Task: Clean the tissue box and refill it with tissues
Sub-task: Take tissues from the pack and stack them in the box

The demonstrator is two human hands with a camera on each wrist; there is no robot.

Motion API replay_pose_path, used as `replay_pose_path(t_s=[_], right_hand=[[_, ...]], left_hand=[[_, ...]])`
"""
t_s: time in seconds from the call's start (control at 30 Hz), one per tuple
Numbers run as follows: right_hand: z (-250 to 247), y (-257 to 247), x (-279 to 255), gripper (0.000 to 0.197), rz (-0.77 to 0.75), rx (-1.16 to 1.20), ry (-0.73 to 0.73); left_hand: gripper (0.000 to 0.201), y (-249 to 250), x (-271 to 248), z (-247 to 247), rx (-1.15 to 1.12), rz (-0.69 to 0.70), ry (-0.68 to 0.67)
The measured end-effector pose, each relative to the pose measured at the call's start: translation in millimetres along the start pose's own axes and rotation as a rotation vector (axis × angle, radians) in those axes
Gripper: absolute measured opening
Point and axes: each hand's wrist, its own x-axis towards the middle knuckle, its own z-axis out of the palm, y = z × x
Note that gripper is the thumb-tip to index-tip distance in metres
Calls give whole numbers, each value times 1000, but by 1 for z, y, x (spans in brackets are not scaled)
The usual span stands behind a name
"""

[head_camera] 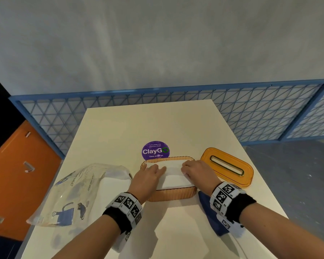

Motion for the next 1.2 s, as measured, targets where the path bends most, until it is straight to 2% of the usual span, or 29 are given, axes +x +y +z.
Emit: replay_pose_path(t_s=[0.07, 0.13, 0.2, 0.33, 0.43, 0.53, 0.67, 0.77, 1.0, 1.1, 1.2], right_hand=[[-4, -2, -7, 25, 14, -52, -19], [-7, -4, -15, 40, 3, -90, -101], [-14, -7, -23, 47, 19, -132, -137], [-19, -19, -31, 52, -6, -144, -128], [-21, -25, -36, 55, -21, -133, -174], [-19, -23, -38, 58, 15, -95, -210], [-17, -19, -37, 61, 38, -42, -234], [-15, -20, -35, 59, 45, -1, -244], [-13, -15, -38, 58, 72, 135, -240], [-17, -7, -42, 56, 73, 299, -173], [-16, 15, -46, 45, 124, 420, 105]], left_hand=[[56, 1, -5, -3, 45, 50, 6], [60, -1, -7, 6, 118, 42, 16], [59, 6, -10, 0, 113, -2, -5], [39, 32, -11, -11, 72, -26, -62], [36, 44, -7, -8, 69, -55, -74], [40, 44, -6, -3, 27, -111, -110], [54, 40, -7, -1, -29, -147, -178], [52, 43, -8, -3, -109, -168, -169], [51, 72, 4, -6, -170, -388, -267], [50, 76, 8, -8, -202, -400, -303], [50, 74, 6, -7, -236, -391, -309]])
